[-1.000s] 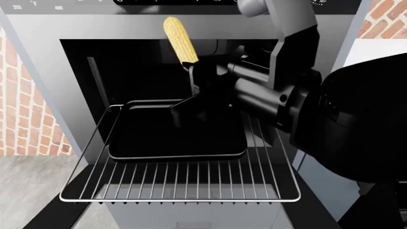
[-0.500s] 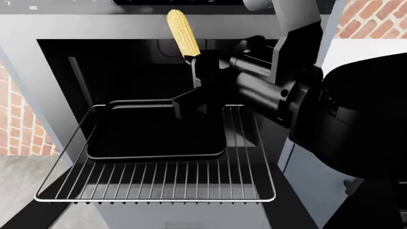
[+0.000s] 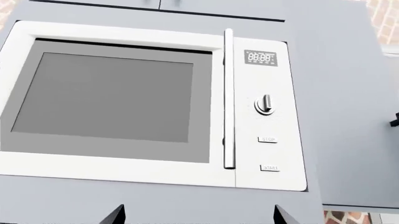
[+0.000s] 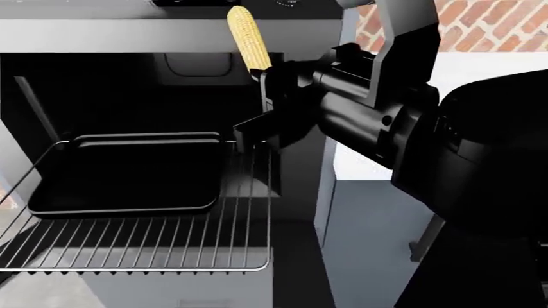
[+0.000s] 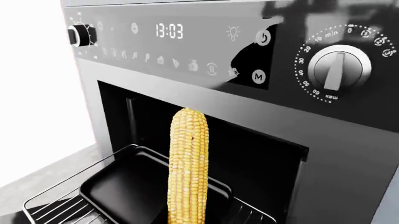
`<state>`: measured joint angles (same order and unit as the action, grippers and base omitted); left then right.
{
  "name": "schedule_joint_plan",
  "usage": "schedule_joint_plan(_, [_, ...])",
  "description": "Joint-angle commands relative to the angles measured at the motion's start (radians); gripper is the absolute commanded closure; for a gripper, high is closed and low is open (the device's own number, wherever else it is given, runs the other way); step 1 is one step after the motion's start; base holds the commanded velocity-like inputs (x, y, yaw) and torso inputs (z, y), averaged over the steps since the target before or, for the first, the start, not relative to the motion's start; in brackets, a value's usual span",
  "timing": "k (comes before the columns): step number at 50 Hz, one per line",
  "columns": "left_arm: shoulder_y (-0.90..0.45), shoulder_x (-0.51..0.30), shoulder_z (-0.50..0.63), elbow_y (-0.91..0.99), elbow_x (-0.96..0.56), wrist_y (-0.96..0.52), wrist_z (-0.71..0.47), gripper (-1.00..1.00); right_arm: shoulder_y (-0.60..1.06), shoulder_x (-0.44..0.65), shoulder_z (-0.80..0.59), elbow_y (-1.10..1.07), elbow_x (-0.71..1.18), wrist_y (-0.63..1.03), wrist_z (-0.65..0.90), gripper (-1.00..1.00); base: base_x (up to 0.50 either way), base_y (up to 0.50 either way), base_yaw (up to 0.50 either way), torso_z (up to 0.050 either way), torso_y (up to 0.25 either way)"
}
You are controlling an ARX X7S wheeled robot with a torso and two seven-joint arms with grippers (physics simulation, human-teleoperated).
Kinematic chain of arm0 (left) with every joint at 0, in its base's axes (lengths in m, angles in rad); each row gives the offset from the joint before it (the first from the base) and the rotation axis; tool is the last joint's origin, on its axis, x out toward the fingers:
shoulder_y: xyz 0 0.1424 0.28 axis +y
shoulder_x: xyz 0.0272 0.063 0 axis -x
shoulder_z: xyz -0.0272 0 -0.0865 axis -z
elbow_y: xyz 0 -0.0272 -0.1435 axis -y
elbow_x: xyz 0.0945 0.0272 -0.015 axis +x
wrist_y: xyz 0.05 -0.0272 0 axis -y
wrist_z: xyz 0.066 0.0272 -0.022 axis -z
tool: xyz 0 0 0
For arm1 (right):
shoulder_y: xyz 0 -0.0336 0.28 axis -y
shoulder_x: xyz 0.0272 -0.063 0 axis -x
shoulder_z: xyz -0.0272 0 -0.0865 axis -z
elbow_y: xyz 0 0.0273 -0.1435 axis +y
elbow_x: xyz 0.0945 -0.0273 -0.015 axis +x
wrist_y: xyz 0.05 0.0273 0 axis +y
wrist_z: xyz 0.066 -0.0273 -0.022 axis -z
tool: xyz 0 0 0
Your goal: Pick the corn from the oven and place it on the plate on the counter.
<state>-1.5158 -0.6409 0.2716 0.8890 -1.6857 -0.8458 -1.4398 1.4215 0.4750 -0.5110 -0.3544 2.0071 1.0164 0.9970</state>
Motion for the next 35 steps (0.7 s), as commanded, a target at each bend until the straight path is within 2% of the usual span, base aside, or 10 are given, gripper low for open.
schedule_joint_plan(1, [0.001, -0.002, 0.003, -0.001, 0.003, 0.003, 0.002, -1.00, 0.008, 0.000, 0.006, 0.003, -0.013, -0.004, -0.004, 1.00, 0.00, -0.50, 0.00, 0.000, 0.000])
schedule_joint_plan(35, [0.002, -0.016, 0.007, 0.008, -0.001, 0.017, -0.006, -1.00, 0.003, 0.004, -0.004, -0.003, -0.023, -0.019, -0.015, 1.00, 0.00, -0.50, 0.00, 0.000, 0.000])
